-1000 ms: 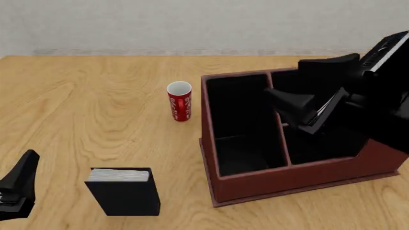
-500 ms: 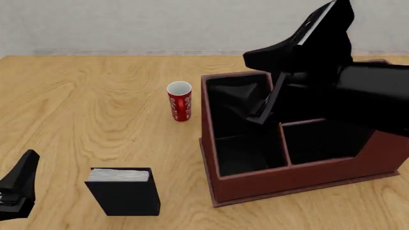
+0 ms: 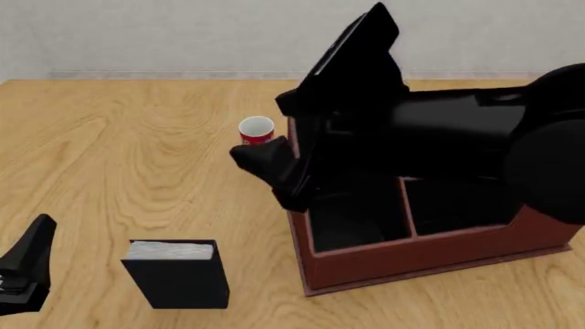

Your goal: Pick up the book and place it in the left compartment of the caddy.

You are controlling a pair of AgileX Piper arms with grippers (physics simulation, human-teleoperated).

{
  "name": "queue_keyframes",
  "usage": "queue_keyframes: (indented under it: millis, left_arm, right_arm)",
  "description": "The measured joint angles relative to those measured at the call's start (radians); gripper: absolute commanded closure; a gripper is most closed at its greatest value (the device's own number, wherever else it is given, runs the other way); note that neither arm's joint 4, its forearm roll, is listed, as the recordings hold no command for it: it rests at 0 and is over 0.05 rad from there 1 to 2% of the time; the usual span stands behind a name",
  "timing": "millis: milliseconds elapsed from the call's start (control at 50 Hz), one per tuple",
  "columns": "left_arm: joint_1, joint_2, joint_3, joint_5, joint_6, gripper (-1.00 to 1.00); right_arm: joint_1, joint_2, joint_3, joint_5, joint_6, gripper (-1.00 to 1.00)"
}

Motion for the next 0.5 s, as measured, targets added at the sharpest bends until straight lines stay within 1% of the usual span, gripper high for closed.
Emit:
queue_keyframes:
  millis: [220, 500]
  left_arm:
    - [0.000, 0.000, 0.000, 0.000, 0.000, -1.00]
    - [0.000, 0.000, 0.000, 0.000, 0.000, -1.00]
  right_arm:
    - [0.052, 0.061, -0.043, 0.012, 0.009, -1.00]
    - [0.109, 0.116, -0.070, 0.016, 0.024, -1.00]
